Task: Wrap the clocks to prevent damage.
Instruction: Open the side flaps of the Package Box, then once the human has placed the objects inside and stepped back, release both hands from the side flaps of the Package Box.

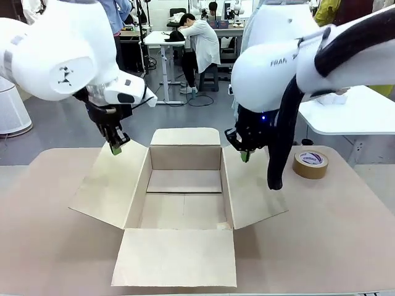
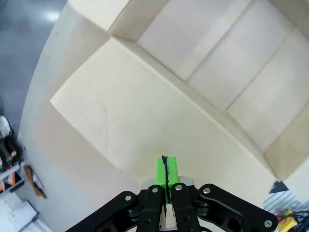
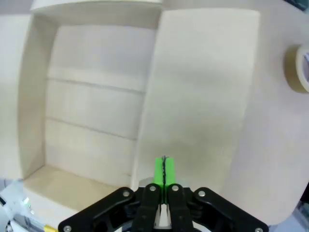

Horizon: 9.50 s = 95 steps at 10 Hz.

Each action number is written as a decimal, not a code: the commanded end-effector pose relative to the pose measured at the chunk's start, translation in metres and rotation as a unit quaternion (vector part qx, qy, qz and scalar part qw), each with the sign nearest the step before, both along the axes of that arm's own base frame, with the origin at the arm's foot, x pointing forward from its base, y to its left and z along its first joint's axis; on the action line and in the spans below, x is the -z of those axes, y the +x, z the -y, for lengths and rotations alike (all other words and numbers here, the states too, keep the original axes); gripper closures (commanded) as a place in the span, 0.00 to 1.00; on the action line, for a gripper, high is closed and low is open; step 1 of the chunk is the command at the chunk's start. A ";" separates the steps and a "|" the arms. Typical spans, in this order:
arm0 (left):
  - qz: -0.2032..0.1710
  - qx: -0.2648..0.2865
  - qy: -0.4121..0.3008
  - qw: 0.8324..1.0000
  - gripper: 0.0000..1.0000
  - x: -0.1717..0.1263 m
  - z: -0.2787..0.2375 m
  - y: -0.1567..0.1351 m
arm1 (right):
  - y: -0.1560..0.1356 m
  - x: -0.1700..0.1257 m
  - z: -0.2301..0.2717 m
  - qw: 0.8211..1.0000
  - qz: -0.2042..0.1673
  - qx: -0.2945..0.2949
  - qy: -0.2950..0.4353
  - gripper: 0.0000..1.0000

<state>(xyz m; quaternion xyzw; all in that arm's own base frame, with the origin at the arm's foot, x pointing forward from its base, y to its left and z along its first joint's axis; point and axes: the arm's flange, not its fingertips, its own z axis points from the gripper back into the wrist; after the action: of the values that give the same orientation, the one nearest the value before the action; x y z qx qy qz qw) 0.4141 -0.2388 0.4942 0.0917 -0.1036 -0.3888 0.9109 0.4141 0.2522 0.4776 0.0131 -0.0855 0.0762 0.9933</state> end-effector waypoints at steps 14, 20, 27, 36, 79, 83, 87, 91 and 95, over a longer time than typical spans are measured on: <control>-0.067 -0.086 -0.121 0.987 1.00 0.109 -0.064 0.018 | 0.018 0.112 0.031 0.996 0.014 0.082 -0.024 0.99; -0.065 -0.093 -0.121 0.986 1.00 0.132 -0.064 0.026 | 0.016 0.119 0.020 0.999 -0.026 0.012 0.021 0.99; -0.083 -0.086 -0.115 0.986 1.00 0.135 -0.066 0.026 | 0.014 0.123 0.022 0.998 -0.009 0.060 -0.012 0.99; -0.083 -0.086 -0.115 0.986 1.00 0.135 -0.066 0.026 | 0.014 0.123 0.022 0.998 -0.009 0.060 -0.012 0.99; -0.083 -0.086 -0.115 0.986 1.00 0.135 -0.066 0.026 | 0.014 0.123 0.022 0.998 -0.009 0.060 -0.012 0.99; -0.083 -0.086 -0.115 0.986 1.00 0.135 -0.066 0.026 | 0.014 0.123 0.022 0.998 -0.009 0.060 -0.012 0.99; -0.083 -0.086 -0.115 0.986 1.00 0.135 -0.066 0.026 | 0.014 0.123 0.022 0.998 -0.009 0.060 -0.012 0.99; -0.083 -0.086 -0.115 0.986 1.00 0.135 -0.066 0.026 | 0.014 0.123 0.022 0.998 -0.009 0.060 -0.012 0.99; -0.083 -0.086 -0.115 0.986 1.00 0.135 -0.066 0.026 | 0.014 0.123 0.022 0.998 -0.009 0.060 -0.012 0.99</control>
<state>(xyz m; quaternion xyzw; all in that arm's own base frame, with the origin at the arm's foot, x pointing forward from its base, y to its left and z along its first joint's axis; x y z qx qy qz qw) 0.4408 -0.1735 0.3602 -0.0383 -0.0677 -0.2996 0.9509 0.4291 0.2293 0.3555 0.0067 -0.0719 0.0241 0.9971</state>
